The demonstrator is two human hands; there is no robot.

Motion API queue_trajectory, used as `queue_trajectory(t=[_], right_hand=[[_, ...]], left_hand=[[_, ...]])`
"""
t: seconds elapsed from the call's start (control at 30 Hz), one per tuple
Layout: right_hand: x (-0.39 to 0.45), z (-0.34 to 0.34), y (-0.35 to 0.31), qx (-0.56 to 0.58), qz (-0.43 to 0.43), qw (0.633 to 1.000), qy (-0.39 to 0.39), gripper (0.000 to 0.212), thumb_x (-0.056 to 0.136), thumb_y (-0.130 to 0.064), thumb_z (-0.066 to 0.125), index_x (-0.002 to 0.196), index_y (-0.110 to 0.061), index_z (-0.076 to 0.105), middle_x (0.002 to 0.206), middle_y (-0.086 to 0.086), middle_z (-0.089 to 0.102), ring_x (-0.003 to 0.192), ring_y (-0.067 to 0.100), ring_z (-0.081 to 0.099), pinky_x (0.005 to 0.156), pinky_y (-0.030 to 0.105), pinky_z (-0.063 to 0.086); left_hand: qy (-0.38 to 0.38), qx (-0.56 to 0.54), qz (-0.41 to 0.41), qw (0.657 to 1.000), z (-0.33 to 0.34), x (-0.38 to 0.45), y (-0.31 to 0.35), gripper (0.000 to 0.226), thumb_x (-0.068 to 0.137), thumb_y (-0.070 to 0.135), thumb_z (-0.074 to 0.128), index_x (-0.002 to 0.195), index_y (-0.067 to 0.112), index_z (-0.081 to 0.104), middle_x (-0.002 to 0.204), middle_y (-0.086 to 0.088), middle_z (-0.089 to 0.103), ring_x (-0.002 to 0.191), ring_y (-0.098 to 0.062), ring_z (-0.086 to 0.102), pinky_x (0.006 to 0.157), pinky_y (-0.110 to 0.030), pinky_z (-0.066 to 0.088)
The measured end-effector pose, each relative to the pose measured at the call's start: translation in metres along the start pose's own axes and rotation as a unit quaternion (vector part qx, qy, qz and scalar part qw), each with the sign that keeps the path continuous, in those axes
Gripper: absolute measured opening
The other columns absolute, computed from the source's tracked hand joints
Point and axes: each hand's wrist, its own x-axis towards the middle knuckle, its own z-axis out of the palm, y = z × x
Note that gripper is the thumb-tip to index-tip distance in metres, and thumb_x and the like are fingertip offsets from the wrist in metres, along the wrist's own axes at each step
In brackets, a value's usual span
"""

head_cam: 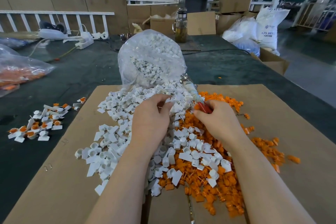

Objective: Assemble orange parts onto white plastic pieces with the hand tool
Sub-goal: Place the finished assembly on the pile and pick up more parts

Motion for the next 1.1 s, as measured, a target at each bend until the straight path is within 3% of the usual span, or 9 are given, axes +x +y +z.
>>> queue_trajectory(t=[0.1,0.2,0.37,0.5,0.63,0.73,0.87,1.0,1.1], right_hand=[[-0.002,0.0,-0.004,0.071,-0.011,0.997,0.005,0.013,0.09,-0.033,0.066,0.08,-0.028,0.061,0.067,-0.009,0.06,0.058,-0.006,0.056,0.046,0.01,0.035],[-0.005,0.0,-0.009,0.14,-0.035,0.99,0.002,0.007,0.09,-0.026,0.067,0.084,-0.022,0.067,0.073,-0.001,0.066,0.065,0.007,0.06,0.05,0.009,0.043],[-0.007,0.001,-0.014,0.144,-0.08,0.986,-0.025,0.01,0.088,-0.021,0.066,0.08,-0.014,0.067,0.065,0.003,0.058,0.055,0.005,0.048,0.051,0.016,0.039],[-0.007,0.003,-0.014,0.152,-0.08,0.984,-0.038,0.006,0.087,-0.019,0.068,0.08,-0.018,0.068,0.064,-0.004,0.059,0.053,0.003,0.051,0.049,0.015,0.041],[-0.009,0.002,-0.015,0.22,-0.057,0.973,-0.047,0.017,0.089,-0.036,0.068,0.09,-0.02,0.072,0.083,0.001,0.072,0.073,0.011,0.066,0.064,0.019,0.051],[-0.008,0.005,-0.016,0.239,-0.036,0.97,-0.02,0.024,0.093,-0.038,0.062,0.082,-0.019,0.071,0.057,-0.014,0.061,0.049,-0.002,0.052,0.051,0.011,0.04],[-0.006,0.005,-0.014,0.256,-0.007,0.967,-0.002,0.022,0.094,-0.027,0.063,0.073,-0.021,0.067,0.052,-0.016,0.058,0.049,-0.005,0.051,0.059,0.02,0.038],[-0.004,0.002,-0.011,0.22,-0.011,0.975,0.001,0.02,0.093,-0.027,0.063,0.076,-0.017,0.066,0.049,-0.016,0.052,0.045,-0.002,0.045,0.056,0.021,0.035],[-0.002,0.001,-0.004,0.154,-0.008,0.988,0.008,0.025,0.092,-0.028,0.063,0.086,-0.004,0.064,0.063,0.003,0.052,0.052,0.006,0.043,0.053,0.024,0.039]], left_hand=[[-0.009,-0.057,-0.014,0.998,0.002,-0.001,0.004,0.022,0.093,0.034,0.066,0.114,0.03,0.07,0.093,0.014,0.072,0.086,-0.005,0.066,0.083,-0.025,0.053],[-0.029,-0.099,-0.013,0.995,0.004,-0.003,0.009,0.017,0.091,0.034,0.069,0.108,0.031,0.071,0.087,0.014,0.072,0.08,-0.003,0.069,0.08,-0.028,0.057],[-0.031,-0.099,-0.004,0.995,0.008,-0.008,0.014,0.018,0.086,0.034,0.074,0.103,0.031,0.069,0.082,0.016,0.071,0.075,0.004,0.065,0.064,-0.007,0.048],[-0.016,-0.101,-0.003,0.995,0.006,-0.007,0.015,0.02,0.085,0.031,0.076,0.104,0.031,0.072,0.083,0.017,0.071,0.078,0.004,0.065,0.072,-0.01,0.05],[-0.017,-0.129,0.002,0.991,0.003,-0.007,0.014,0.023,0.087,0.028,0.074,0.11,0.029,0.074,0.088,0.013,0.074,0.082,-0.002,0.069,0.081,-0.025,0.057],[-0.032,-0.124,0.02,0.992,0.003,-0.008,0.014,0.025,0.088,0.033,0.073,0.113,0.03,0.074,0.093,0.017,0.074,0.085,0.005,0.067,0.079,-0.014,0.053],[-0.044,-0.103,0.03,0.993,0.007,-0.01,0.015,0.025,0.09,0.034,0.069,0.115,0.031,0.073,0.09,0.026,0.069,0.086,0.01,0.063,0.073,-0.002,0.047],[-0.03,-0.093,0.012,0.995,0.006,-0.007,0.012,0.027,0.093,0.036,0.065,0.118,0.03,0.072,0.102,0.013,0.073,0.094,-0.005,0.067,0.088,-0.023,0.051],[-0.009,-0.099,-0.02,0.995,0.004,-0.003,0.008,0.029,0.096,0.036,0.061,0.122,0.026,0.07,0.108,0.006,0.073,0.099,-0.014,0.067,0.088,-0.028,0.052]])
